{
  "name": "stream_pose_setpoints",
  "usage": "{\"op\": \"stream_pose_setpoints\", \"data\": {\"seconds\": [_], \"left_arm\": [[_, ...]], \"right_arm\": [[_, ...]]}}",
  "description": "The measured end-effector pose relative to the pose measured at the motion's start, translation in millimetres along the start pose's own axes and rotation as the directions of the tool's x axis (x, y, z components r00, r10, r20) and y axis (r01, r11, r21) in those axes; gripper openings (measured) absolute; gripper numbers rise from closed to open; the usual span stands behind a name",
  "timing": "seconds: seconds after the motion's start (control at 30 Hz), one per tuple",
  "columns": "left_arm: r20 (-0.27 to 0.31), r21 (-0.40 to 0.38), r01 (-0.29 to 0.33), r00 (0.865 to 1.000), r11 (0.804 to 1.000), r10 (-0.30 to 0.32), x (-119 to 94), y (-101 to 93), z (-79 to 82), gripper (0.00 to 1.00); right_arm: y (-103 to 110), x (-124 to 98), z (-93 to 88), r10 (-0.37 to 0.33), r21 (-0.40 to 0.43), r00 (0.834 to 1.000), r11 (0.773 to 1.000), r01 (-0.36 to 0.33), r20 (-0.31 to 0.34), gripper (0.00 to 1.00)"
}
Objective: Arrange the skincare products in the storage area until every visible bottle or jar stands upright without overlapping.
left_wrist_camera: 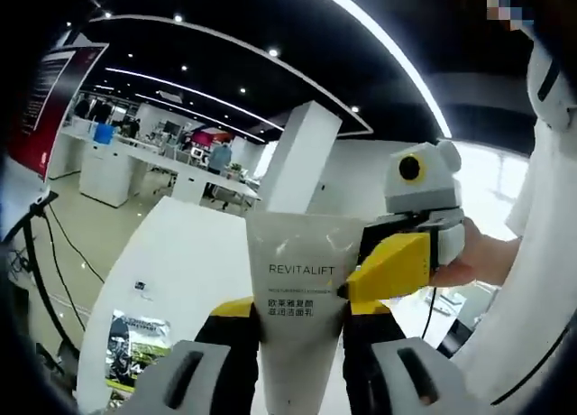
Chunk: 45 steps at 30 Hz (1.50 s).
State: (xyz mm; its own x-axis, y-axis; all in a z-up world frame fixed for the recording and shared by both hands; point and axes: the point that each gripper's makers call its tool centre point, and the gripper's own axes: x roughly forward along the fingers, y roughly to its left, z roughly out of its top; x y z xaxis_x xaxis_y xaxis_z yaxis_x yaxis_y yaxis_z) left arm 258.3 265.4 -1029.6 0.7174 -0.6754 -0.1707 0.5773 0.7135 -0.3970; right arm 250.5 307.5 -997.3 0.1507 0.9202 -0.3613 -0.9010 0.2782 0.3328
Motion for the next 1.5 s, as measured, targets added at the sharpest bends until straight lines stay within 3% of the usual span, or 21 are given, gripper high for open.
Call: {"op": "stream_pose_setpoints", "data": {"seconds": [0.2, 0.3, 0.43, 0.57, 0.63, 0.7, 0.73, 0.93, 1.1, 1.23, 1.33, 1.5], "left_arm": [[0.007, 0.011, -0.054, 0.999, 0.998, 0.054, 1, 1.7, 1.0, 0.35], [-0.019, 0.06, -0.089, 0.996, 0.994, 0.09, 0, 3.6, -1.3, 0.35], [-0.034, 0.083, -0.109, 0.993, 0.991, 0.112, 3, 5.0, -3.3, 0.35], [-0.083, 0.142, -0.142, 0.985, 0.98, 0.154, 6, 8.8, -9.5, 0.34], [-0.085, 0.156, -0.141, 0.984, 0.978, 0.156, 10, 9.0, -9.8, 0.34], [-0.092, 0.167, -0.146, 0.982, 0.975, 0.163, 12, 9.8, -10.6, 0.34], [-0.094, 0.178, -0.146, 0.982, 0.973, 0.165, 14, 9.5, -11.6, 0.34], [-0.098, 0.171, -0.132, 0.984, 0.976, 0.15, 18, 5.0, -13.8, 0.35], [-0.176, 0.144, -0.051, 0.981, 0.988, 0.077, 20, 0.9, -30.5, 0.34], [-0.174, 0.084, -0.034, 0.983, 0.996, 0.048, 24, -3.9, -37.1, 0.34], [-0.179, 0.088, -0.017, 0.983, 0.996, 0.032, 28, -7.3, -40.9, 0.35], [-0.219, 0.051, 0.014, 0.976, 0.999, -0.002, 27, -6.7, -54.8, 0.36]], "right_arm": [[-4, 7, -5.7, -0.036, -0.039, 0.999, 0.999, 0.035, -0.04, 0.19], [-8, 7, -8.9, -0.039, -0.006, 0.998, 0.999, 0.038, -0.048, 0.18], [-10, 4, -9.8, -0.091, -0.055, 0.995, 0.995, 0.088, -0.047, 0.15], [-21, 0, -14.3, -0.141, -0.053, 0.989, 0.989, 0.139, -0.042, 0.09], [-21, -1, -14.7, -0.138, -0.063, 0.99, 0.989, 0.136, -0.03, 0.08], [-25, -3, -14.9, -0.171, -0.153, 0.985, 0.974, 0.164, -0.031, 0.07], [-26, -3, -14.6, -0.17, -0.152, 0.985, 0.975, 0.164, -0.031, 0.07], [-30, -10, -17.1, -0.143, -0.105, 0.989, 0.985, 0.138, -0.041, 0.06], [-31, -12, -33.7, -0.148, -0.104, 0.987, 0.985, 0.141, -0.068, 0.05], [-35, -17, -40.4, -0.144, -0.084, 0.985, 0.987, 0.136, -0.093, 0.05], [-38, -21, -44.6, -0.139, -0.083, 0.986, 0.988, 0.131, -0.094, 0.05], [-40, -20, -58.8, -0.147, -0.085, 0.982, 0.987, 0.137, -0.121, 0.05]]}}
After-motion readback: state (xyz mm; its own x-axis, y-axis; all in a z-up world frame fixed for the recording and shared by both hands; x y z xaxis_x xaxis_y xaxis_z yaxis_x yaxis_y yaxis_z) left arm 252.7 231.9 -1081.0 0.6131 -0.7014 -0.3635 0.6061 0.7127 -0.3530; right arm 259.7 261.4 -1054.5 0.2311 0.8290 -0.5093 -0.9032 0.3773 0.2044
